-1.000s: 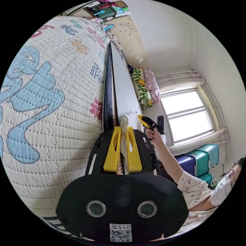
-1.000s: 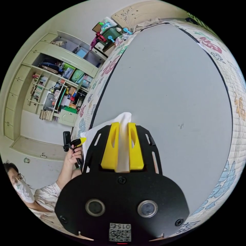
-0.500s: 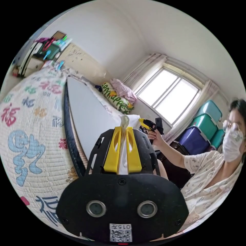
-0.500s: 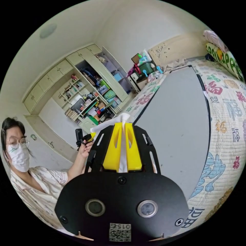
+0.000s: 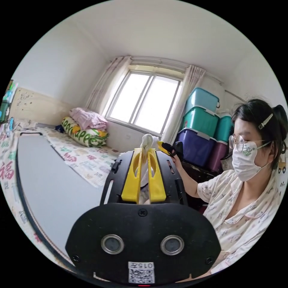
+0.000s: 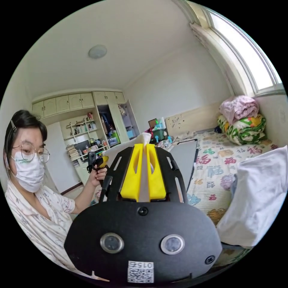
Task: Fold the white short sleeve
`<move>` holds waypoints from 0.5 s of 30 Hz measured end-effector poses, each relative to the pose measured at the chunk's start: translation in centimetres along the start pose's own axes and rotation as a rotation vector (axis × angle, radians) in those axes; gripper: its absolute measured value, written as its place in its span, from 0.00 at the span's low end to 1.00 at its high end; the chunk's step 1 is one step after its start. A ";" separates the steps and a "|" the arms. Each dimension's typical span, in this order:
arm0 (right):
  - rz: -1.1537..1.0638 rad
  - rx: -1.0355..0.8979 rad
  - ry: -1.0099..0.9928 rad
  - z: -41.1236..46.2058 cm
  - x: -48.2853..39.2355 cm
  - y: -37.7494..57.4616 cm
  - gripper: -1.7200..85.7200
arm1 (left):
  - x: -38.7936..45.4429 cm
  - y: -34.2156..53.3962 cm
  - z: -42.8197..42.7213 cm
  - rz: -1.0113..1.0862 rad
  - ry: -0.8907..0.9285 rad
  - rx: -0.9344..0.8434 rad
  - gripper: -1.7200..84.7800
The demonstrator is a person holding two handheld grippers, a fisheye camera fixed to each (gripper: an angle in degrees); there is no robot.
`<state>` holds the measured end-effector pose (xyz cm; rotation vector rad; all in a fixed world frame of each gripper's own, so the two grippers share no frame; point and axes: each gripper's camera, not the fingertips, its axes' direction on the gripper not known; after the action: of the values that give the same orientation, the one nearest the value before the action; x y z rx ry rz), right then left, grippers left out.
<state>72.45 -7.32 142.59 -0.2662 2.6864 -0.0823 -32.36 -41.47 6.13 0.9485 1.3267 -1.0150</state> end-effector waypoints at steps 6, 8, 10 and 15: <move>-0.179 0.105 0.315 -8.6 -1.7 -2.3 0.03 | 2.2 -8.7 18.2 0.060 0.177 -0.036 0.03; -0.197 0.121 0.411 -9.4 -0.7 -3.2 0.03 | 1.8 -10.9 23.5 0.048 0.216 -0.048 0.03; -0.193 0.139 0.517 -9.4 2.0 -4.4 0.03 | 1.3 -12.9 28.7 0.037 0.246 -0.059 0.03; -0.128 0.091 0.724 -5.2 12.5 -5.8 0.03 | -3.0 -16.8 43.8 -0.057 0.261 -0.123 0.03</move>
<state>60.16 -15.43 142.62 -0.4486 3.3620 -0.4088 -35.24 -88.16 10.93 0.9782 1.6222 -0.8619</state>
